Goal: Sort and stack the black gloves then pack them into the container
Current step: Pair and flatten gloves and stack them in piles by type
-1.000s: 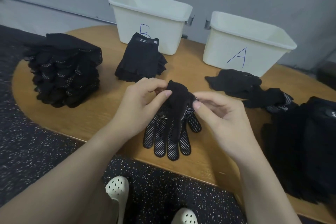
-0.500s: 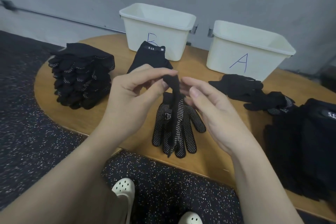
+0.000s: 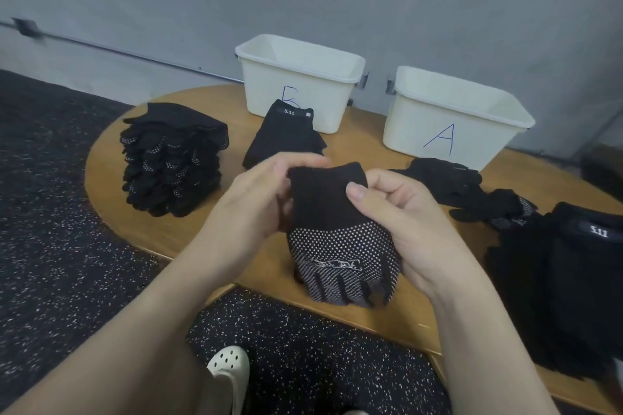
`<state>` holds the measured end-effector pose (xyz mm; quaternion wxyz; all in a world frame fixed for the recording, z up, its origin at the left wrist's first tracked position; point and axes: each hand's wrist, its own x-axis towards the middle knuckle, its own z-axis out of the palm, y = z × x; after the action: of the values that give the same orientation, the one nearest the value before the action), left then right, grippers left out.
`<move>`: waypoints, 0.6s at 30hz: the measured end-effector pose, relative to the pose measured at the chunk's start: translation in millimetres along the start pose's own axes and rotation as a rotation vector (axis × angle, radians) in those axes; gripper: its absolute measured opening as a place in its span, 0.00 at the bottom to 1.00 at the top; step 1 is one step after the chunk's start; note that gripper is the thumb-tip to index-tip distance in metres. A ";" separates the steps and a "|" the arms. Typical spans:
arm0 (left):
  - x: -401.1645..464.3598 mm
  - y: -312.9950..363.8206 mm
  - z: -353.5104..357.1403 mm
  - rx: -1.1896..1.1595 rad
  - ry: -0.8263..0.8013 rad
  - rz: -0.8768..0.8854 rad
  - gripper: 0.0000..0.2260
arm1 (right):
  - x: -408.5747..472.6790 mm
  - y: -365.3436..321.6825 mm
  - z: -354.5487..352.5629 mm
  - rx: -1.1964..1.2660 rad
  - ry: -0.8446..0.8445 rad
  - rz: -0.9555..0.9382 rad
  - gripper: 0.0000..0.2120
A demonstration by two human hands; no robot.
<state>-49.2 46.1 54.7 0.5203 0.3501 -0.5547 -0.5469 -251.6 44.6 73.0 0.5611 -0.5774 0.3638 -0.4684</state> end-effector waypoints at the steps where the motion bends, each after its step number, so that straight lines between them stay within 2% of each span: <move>1: 0.8 -1.7 0.9 -0.055 -0.008 -0.124 0.27 | -1.6 0.3 1.7 -0.014 0.013 0.010 0.18; 3: -6.5 -7.4 -3.6 -0.086 -0.032 -0.241 0.29 | -4.8 2.3 3.5 -0.043 0.011 0.053 0.25; 5: -4.0 -11.3 -11.5 0.027 -0.069 -0.197 0.22 | -6.5 4.0 2.3 -0.009 0.004 0.109 0.17; 7: -6.5 -7.9 -14.4 0.002 -0.217 -0.093 0.11 | -7.9 4.6 1.2 0.013 -0.044 0.183 0.10; 10: -6.1 -15.3 -22.4 0.078 -0.229 -0.099 0.08 | -6.2 12.2 -5.1 -0.036 -0.062 0.250 0.17; 14: 6.1 -30.8 -24.7 0.368 -0.137 -0.150 0.24 | 5.2 31.0 -10.2 -0.111 0.049 0.235 0.24; 16: 10.1 -36.6 -25.9 0.498 -0.094 -0.084 0.23 | 13.2 40.7 -11.9 -0.196 0.071 0.216 0.28; 18: 16.3 -44.0 -28.0 0.630 -0.054 -0.021 0.20 | 21.3 48.3 -14.9 -0.257 0.086 0.203 0.22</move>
<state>-33.8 16.8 11.2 0.3659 0.4849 -0.7067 -0.3627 -254.3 14.8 27.0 0.5107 -0.5843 0.5009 -0.3833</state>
